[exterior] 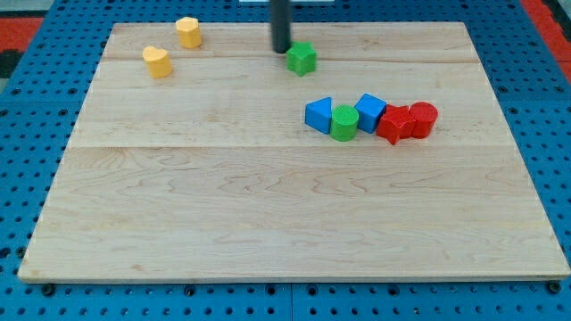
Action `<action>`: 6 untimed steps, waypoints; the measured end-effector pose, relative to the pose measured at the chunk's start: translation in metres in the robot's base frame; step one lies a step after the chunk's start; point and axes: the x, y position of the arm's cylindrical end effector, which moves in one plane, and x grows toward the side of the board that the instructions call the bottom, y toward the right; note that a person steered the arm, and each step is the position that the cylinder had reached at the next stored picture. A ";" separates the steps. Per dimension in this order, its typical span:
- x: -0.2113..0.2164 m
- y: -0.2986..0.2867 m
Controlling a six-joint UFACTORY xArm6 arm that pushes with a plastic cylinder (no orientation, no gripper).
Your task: Move the yellow hexagon above the yellow heart
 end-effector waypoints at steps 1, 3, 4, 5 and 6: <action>0.040 0.053; 0.035 0.008; -0.032 -0.040; -0.052 -0.067; -0.053 -0.115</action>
